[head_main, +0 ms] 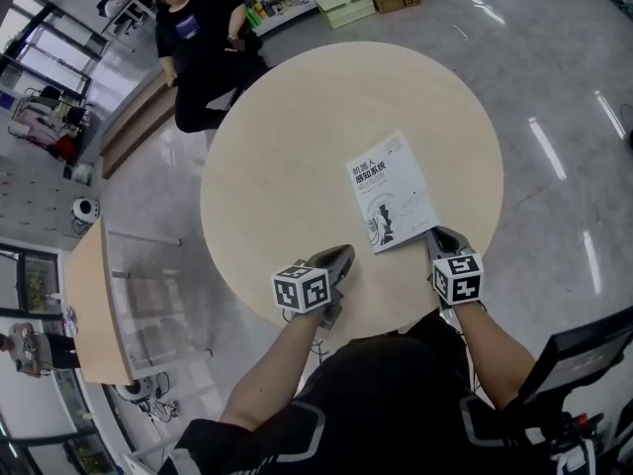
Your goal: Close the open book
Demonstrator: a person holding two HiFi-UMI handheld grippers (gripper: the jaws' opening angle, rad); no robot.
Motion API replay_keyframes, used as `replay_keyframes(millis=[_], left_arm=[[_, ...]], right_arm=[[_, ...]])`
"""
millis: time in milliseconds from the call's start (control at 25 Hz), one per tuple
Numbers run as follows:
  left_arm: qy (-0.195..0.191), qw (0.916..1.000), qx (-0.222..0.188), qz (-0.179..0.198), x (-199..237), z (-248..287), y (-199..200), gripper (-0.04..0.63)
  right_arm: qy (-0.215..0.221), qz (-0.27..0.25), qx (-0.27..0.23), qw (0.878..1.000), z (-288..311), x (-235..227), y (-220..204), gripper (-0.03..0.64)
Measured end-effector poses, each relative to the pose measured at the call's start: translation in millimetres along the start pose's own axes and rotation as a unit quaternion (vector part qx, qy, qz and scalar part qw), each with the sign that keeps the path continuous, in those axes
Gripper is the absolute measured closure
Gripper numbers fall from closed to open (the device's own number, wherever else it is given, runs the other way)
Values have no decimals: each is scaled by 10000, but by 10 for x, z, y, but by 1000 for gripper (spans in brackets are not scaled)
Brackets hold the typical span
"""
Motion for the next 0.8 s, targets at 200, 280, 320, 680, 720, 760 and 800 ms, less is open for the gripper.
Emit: replay_keyframes(millis=[200,280,320,680,720,760,800], left_arm=[[0,9999,132,37,-29,38,35,606],[-10,9999,129,66,-29,69,35,607],[-55,9999,110,41,-31,87,27,607],[-324,9987,-400,6,28,-13,92,607],[-397,9980,-491,1,9,-53,107,607],[-475,9973,-567,10,-10,-95,124,606],[-528,9966,-631,30,-26,-139,143,607]], right_arm=[[-72,725,619,9954,46,-176,-146,611],[-106,734,875,9934,68,-206,-193,611],[-172,707,1062,9917,76,-229,-219,611],[-269,181,1131,9931,-56,-404,37,612],[-159,103,997,9948,-75,-400,156,612],[-44,16,863,9963,-88,-391,290,612],[59,-98,744,9972,-95,-377,431,612]])
Point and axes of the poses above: the fingertips, and each gripper's own axes: z forward along the fingers, x to its left, y out of its top, the point moved 10 cm from there along -z, backward along the fingers, and after that the axes turned 15 degrees about -z, right-handed, at the moved point
